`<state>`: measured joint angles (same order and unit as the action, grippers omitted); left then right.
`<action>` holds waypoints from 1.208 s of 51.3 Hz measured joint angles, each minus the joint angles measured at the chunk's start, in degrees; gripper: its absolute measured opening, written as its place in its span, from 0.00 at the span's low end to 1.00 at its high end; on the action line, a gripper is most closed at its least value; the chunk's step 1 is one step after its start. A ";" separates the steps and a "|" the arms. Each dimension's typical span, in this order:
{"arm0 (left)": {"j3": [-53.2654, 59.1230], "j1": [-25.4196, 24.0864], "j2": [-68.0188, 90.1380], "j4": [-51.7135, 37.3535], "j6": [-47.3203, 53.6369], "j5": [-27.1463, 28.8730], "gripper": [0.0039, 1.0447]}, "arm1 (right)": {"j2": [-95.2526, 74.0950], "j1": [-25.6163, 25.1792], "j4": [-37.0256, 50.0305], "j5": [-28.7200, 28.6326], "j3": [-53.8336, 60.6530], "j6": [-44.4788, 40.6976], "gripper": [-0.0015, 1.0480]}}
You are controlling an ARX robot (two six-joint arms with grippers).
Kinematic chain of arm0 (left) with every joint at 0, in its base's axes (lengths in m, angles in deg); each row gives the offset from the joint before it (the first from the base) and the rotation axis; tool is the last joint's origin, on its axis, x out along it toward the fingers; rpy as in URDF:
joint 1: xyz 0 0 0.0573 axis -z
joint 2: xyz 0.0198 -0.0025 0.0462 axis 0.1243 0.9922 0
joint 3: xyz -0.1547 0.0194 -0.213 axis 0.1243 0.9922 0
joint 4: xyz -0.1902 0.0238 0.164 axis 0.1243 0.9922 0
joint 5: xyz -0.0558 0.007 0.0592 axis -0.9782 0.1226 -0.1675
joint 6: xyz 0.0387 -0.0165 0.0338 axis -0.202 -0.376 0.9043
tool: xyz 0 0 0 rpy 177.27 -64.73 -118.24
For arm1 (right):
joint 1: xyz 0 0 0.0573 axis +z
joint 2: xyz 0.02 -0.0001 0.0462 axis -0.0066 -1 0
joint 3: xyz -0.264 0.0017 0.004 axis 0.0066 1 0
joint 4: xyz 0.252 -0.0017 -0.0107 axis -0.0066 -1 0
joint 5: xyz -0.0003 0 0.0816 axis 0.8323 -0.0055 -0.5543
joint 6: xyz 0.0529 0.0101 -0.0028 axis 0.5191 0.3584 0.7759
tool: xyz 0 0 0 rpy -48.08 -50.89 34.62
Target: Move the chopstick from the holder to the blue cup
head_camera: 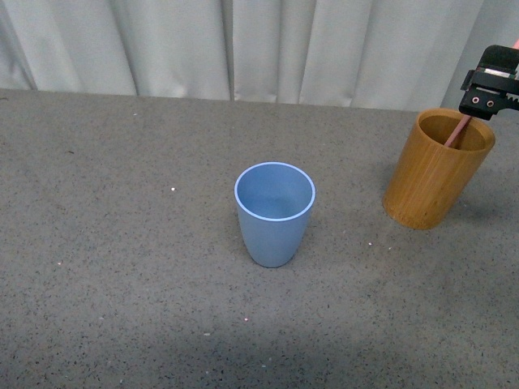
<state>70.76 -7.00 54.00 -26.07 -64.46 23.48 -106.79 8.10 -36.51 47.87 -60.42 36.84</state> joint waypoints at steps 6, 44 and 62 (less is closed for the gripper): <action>0.00 0.00 0.00 0.00 0.00 0.00 0.94 | -0.04 0.13 -0.42 0.20 -0.66 0.00 0.91; 0.00 0.00 0.00 0.00 0.00 0.00 0.94 | -1.14 0.96 -2.58 1.68 -4.66 0.07 0.91; 0.00 0.00 0.00 0.00 0.00 0.00 0.94 | -2.29 1.22 -2.62 2.43 -5.79 0.04 0.91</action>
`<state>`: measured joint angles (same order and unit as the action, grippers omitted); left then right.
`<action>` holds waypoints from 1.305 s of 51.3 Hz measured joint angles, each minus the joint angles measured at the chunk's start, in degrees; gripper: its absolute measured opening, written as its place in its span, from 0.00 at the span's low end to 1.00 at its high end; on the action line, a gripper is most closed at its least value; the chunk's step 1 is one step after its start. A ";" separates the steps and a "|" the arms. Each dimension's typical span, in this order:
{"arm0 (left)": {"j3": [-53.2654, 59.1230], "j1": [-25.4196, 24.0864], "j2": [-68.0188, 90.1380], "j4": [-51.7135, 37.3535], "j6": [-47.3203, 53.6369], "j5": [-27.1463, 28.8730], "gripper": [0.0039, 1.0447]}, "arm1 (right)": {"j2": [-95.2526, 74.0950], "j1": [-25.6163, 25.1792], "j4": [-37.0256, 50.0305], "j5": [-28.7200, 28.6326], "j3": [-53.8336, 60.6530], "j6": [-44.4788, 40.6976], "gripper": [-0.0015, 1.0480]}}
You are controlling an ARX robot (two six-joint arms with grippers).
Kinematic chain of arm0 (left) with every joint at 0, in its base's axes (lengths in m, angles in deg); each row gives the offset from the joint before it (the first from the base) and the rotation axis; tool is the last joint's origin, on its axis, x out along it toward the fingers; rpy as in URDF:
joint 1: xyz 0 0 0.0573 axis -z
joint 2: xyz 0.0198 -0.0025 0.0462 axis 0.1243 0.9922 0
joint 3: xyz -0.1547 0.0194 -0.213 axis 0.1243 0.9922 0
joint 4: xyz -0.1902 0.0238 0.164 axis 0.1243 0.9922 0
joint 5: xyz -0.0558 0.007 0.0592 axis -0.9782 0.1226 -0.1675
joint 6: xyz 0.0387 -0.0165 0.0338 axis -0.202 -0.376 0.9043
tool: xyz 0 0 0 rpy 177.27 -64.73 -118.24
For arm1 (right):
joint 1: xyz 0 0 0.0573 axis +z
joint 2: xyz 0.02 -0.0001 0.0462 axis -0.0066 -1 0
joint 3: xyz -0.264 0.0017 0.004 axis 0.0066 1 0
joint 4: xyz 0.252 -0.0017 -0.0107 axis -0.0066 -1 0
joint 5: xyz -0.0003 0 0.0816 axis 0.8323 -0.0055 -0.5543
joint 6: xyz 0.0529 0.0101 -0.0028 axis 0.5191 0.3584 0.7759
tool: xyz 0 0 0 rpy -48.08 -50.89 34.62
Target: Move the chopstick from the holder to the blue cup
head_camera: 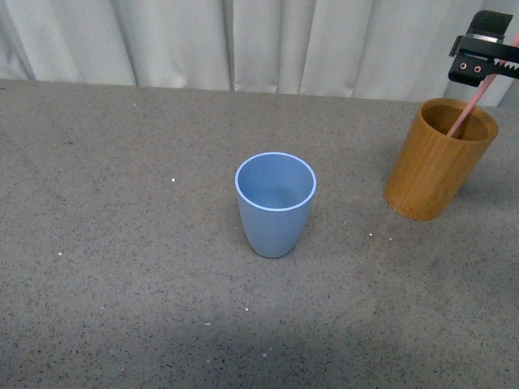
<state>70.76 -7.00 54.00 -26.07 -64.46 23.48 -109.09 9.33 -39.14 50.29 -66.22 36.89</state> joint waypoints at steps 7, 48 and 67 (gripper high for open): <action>0.00 0.00 0.00 0.00 0.02 0.00 0.94 | -0.31 0.11 0.44 0.57 0.00 0.02 0.91; 0.00 0.00 0.00 0.00 0.00 0.00 0.94 | -0.33 0.09 1.55 0.22 -0.09 0.46 0.07; 0.00 0.00 0.00 0.00 0.02 0.00 0.94 | -0.42 0.09 1.92 -0.26 -0.17 -1.14 0.04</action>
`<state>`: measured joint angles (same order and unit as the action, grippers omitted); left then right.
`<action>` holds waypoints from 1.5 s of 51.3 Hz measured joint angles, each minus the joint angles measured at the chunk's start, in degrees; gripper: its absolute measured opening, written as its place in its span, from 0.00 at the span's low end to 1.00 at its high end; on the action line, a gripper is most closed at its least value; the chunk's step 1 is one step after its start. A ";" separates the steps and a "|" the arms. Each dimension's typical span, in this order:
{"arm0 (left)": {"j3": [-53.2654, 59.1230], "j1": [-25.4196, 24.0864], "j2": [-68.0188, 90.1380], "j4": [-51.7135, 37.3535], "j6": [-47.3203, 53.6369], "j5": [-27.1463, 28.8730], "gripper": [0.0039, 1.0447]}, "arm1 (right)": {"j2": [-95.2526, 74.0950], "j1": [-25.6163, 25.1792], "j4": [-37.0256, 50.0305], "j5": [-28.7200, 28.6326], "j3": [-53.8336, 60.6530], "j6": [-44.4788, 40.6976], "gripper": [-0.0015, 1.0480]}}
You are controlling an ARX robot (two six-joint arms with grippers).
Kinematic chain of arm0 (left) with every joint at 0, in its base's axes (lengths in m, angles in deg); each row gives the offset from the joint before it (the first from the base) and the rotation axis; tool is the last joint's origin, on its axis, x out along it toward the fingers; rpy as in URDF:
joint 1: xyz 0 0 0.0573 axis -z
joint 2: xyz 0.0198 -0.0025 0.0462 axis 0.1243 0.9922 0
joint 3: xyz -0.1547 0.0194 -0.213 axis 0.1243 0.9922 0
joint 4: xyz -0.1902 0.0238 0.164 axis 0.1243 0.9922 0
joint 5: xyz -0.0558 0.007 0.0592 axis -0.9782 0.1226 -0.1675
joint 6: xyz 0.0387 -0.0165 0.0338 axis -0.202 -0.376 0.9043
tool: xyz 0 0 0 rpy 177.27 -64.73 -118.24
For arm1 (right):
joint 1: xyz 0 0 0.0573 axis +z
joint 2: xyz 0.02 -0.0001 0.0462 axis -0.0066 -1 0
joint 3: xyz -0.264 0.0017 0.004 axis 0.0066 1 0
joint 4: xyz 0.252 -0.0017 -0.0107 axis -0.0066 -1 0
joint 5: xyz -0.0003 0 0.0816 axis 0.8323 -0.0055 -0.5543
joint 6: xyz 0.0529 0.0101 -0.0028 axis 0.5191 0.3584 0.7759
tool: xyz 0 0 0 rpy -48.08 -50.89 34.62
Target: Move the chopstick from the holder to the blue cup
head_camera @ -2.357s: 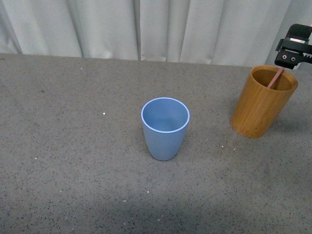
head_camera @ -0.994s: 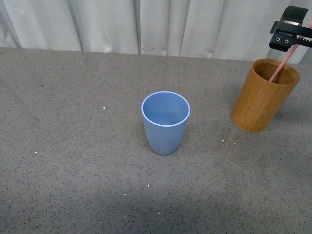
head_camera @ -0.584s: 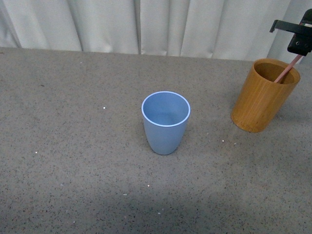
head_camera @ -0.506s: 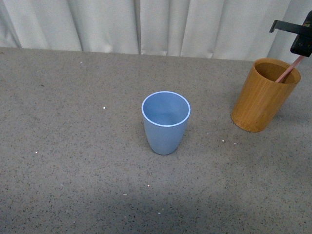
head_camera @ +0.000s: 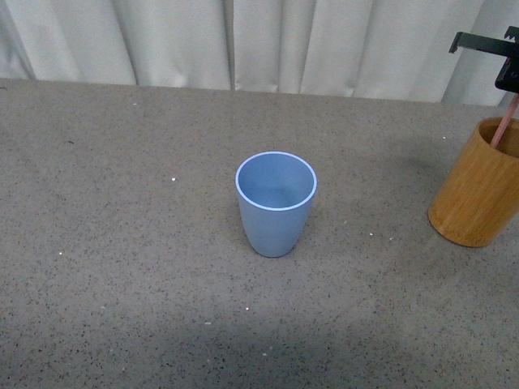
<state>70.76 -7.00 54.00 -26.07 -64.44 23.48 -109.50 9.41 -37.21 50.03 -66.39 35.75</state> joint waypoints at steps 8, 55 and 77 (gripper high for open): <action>0.00 0.00 0.00 0.00 -0.02 0.00 0.94 | 0.13 0.31 0.50 -0.68 0.24 0.15 0.04; 0.00 0.00 0.00 0.00 0.00 0.00 0.94 | 10.54 0.59 4.63 -6.03 9.79 1.03 0.04; 0.00 0.00 0.00 0.00 0.00 0.00 0.94 | 22.12 -1.20 0.70 -10.27 11.87 1.29 0.04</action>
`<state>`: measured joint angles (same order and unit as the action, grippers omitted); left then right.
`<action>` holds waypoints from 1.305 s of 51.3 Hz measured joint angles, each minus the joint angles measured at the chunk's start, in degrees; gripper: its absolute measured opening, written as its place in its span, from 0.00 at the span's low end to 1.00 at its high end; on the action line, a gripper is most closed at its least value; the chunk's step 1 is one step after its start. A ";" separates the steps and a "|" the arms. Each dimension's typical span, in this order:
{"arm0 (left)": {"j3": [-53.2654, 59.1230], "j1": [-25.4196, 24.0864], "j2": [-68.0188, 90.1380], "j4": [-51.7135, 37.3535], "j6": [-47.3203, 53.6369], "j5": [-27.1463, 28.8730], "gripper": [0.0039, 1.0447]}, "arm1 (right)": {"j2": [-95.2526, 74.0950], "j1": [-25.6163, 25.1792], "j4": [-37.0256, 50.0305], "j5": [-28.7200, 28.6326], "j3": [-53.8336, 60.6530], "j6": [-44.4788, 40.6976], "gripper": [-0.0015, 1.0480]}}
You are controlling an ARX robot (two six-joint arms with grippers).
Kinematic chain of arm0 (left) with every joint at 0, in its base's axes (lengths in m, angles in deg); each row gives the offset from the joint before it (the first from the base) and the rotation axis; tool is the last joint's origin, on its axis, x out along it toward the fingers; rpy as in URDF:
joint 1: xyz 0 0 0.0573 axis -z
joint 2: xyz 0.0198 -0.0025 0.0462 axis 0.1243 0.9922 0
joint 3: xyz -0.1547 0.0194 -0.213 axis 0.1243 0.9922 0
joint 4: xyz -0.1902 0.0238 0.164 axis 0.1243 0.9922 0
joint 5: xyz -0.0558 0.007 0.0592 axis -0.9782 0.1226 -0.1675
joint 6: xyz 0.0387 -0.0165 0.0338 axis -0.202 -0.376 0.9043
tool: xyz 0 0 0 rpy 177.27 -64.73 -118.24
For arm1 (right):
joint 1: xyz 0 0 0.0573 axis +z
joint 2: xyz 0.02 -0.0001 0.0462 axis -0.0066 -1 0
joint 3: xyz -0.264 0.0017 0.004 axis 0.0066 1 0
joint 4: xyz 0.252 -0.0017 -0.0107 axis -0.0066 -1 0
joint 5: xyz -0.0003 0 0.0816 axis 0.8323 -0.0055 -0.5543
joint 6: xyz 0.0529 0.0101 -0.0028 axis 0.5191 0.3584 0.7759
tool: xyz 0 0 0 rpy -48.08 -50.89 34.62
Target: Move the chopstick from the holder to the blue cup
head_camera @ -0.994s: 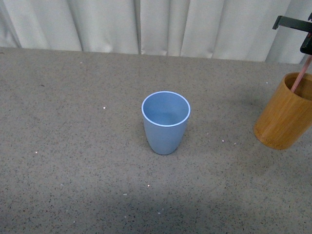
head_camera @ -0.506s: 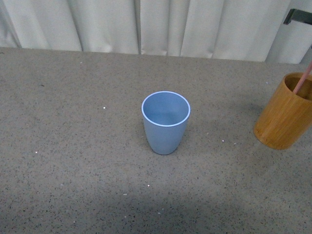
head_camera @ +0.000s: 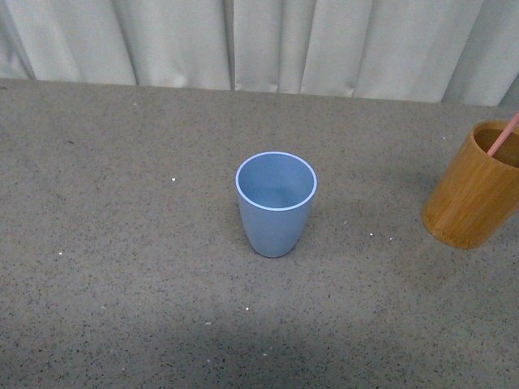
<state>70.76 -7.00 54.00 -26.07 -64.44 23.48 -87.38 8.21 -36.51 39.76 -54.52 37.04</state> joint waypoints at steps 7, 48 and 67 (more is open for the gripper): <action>0.00 0.00 0.00 0.00 -0.02 0.00 0.94 | 3.26 -0.74 -2.27 -1.11 0.04 0.57 0.04; 0.00 0.00 0.00 0.00 0.00 0.00 0.94 | 12.37 14.43 -6.56 1.18 -0.50 5.29 0.04; 0.00 0.00 0.00 0.00 0.00 0.00 0.94 | 1.73 21.68 -1.62 4.07 -1.14 7.21 0.04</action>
<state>70.76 -7.00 54.00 -26.07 -64.44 23.48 -85.65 29.89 -38.13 43.82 -55.66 44.25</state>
